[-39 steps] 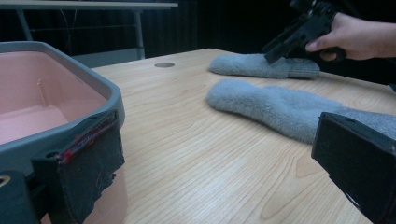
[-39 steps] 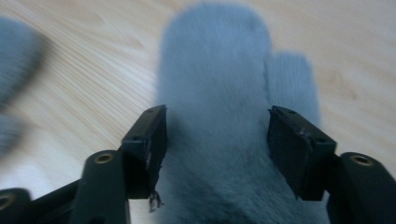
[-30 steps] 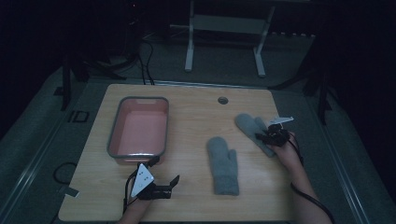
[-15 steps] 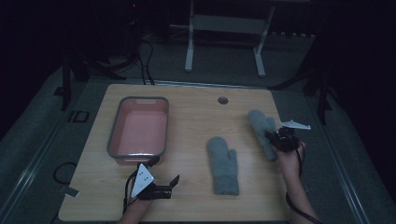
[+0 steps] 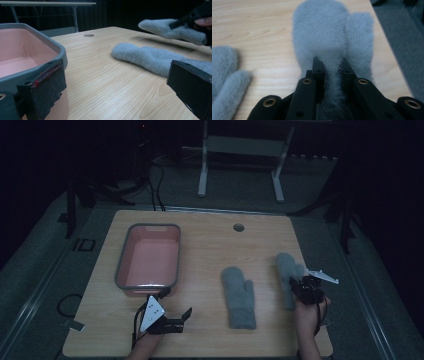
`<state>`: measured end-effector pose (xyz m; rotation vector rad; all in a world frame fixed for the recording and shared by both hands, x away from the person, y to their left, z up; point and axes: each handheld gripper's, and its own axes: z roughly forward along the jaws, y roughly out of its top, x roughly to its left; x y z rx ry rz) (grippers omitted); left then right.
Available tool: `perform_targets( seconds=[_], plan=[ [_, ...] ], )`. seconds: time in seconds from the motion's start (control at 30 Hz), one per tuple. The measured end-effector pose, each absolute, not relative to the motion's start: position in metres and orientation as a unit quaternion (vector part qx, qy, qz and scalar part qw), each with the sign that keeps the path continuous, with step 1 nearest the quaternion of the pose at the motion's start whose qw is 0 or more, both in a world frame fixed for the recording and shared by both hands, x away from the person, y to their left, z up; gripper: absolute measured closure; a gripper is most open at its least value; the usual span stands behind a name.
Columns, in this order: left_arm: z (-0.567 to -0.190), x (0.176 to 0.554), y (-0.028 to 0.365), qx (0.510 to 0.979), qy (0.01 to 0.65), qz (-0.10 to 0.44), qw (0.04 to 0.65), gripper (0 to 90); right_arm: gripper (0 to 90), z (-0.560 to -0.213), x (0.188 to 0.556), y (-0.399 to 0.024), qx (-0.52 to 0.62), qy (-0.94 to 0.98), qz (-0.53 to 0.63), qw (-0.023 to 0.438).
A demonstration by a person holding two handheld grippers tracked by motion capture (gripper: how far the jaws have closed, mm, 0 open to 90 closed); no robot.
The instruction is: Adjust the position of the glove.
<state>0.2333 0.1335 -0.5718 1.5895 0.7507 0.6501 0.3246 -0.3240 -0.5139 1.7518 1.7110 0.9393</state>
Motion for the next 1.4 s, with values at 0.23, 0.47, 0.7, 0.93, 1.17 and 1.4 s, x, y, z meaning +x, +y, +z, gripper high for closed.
perform_targets(
  seconds=[0.23,0.47,0.7,0.93,1.17,1.4],
  plan=[
    [-0.572,0.233,0.133,0.684,0.323,0.28,0.591,2.3,79.0,-0.532,0.309,-0.325,0.661,0.628,0.326,0.248],
    [-0.572,0.233,0.133,0.684,0.323,0.28,0.591,2.3,76.4,-0.545,0.307,-0.327,0.672,0.619,0.327,0.24],
    [-0.572,0.233,0.133,0.684,0.322,0.279,0.592,2.3,51.7,-0.543,0.309,-0.327,0.647,0.643,0.334,0.237],
    [-0.572,0.234,0.134,0.684,0.323,0.278,0.592,2.3,45.2,-0.512,0.311,-0.337,0.552,0.707,0.361,0.254],
    [-0.572,0.234,0.134,0.684,0.326,0.277,0.591,2.3,45.8,-0.523,0.315,-0.337,0.541,0.731,0.338,0.241],
    [-0.572,0.234,0.134,0.685,0.324,0.276,0.591,2.3,49.6,-0.542,0.317,-0.336,0.564,0.73,0.286,0.261]
  ],
)
